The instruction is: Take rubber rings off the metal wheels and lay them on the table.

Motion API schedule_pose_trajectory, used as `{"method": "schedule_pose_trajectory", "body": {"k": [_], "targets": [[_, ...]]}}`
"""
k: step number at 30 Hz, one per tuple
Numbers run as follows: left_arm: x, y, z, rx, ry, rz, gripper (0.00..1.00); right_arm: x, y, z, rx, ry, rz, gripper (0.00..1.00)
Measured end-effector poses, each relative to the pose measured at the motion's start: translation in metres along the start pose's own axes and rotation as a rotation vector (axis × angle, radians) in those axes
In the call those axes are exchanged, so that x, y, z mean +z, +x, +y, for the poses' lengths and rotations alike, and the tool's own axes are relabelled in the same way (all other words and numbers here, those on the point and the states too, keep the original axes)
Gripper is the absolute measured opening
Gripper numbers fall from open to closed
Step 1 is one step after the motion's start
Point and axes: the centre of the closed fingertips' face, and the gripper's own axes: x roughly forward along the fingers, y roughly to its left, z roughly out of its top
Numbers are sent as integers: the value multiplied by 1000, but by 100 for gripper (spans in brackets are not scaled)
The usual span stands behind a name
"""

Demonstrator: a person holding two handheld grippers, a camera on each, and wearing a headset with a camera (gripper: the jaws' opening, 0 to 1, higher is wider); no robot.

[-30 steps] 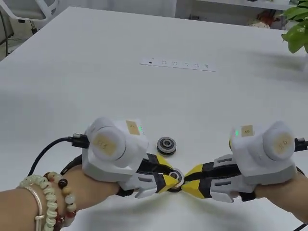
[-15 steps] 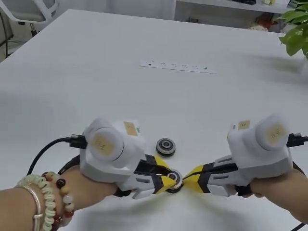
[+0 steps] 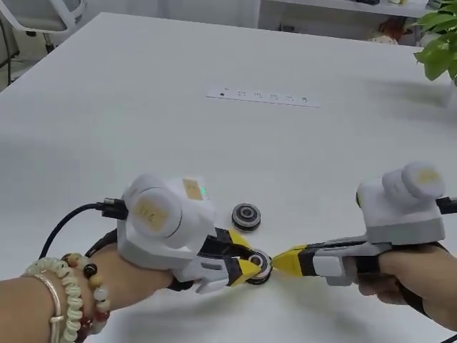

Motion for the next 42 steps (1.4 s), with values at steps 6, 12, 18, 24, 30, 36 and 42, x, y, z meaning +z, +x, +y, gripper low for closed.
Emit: {"method": "schedule_pose_trajectory", "body": {"k": [6, 12, 18, 24, 30, 36, 42], "targets": [[-1, -1, 1, 2, 3, 6, 13, 3, 2, 6, 4, 11, -7, 0], [-1, -1, 1, 1, 3, 6, 14, 2, 4, 12, 14, 6, 1, 0], [-1, -1, 3, 6, 1, 7, 14, 4, 5, 13, 20, 3, -2, 0], [-1, -1, 2, 5, 3, 7, 14, 6, 5, 14, 33, 9, -11, 0], [-1, 0, 2, 5, 6, 7, 14, 7, 5, 16, 43, 10, -18, 0], [-1, 0, 3, 8, 6, 7, 14, 17, 8, 31, 96, 9, -44, 0], [0, 0, 3, 11, 4, 9, 14, 14, 6, 16, 41, -13, -33, 0]]}}
